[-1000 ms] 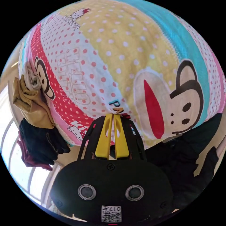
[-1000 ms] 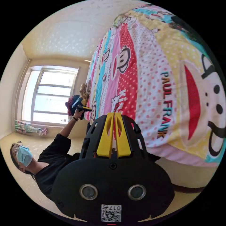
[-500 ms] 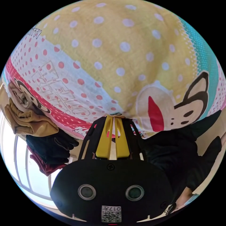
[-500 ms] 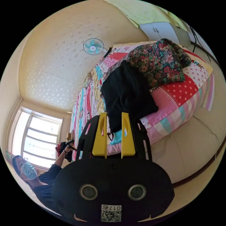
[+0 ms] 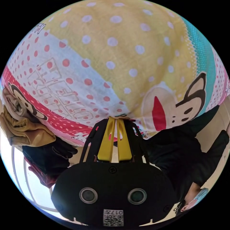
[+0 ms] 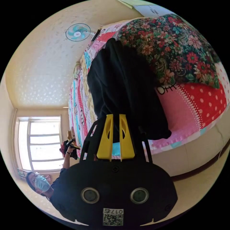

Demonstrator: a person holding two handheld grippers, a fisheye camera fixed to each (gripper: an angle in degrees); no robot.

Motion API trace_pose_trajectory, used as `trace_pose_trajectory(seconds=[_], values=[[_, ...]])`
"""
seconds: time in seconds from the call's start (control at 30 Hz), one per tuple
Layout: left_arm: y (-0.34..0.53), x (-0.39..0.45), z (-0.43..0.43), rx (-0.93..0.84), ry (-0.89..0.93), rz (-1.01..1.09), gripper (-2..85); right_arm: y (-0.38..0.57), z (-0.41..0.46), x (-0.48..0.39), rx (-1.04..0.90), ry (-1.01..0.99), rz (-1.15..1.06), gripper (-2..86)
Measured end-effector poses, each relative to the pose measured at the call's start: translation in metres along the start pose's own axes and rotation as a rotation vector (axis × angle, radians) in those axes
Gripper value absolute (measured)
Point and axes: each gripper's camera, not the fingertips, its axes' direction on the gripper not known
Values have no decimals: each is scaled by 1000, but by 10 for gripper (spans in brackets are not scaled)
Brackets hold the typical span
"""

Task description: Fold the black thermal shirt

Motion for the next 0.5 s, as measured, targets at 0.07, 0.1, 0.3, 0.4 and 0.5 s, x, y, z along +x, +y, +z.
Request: trace_pose_trajectory(seconds=[0.07, 0.1, 0.3, 0.4, 0.5], values=[[4, -11, 3, 32, 53, -23, -6, 0, -3, 6, 9, -56, 62, 38], [5, -14, 4, 39, 66, -31, -6, -2, 1, 9, -23, -173, 89, 35], [8, -31, 17, 60, 128, -35, -6, -9, 101, -51, -435, -894, 26, 22], [8, -31, 26, 57, 110, -46, -7, -4, 162, -139, -666, -516, -98, 17], [10, -31, 37, 67, 87, -50, -7, 15, 219, -244, -798, -206, -285, 12]])
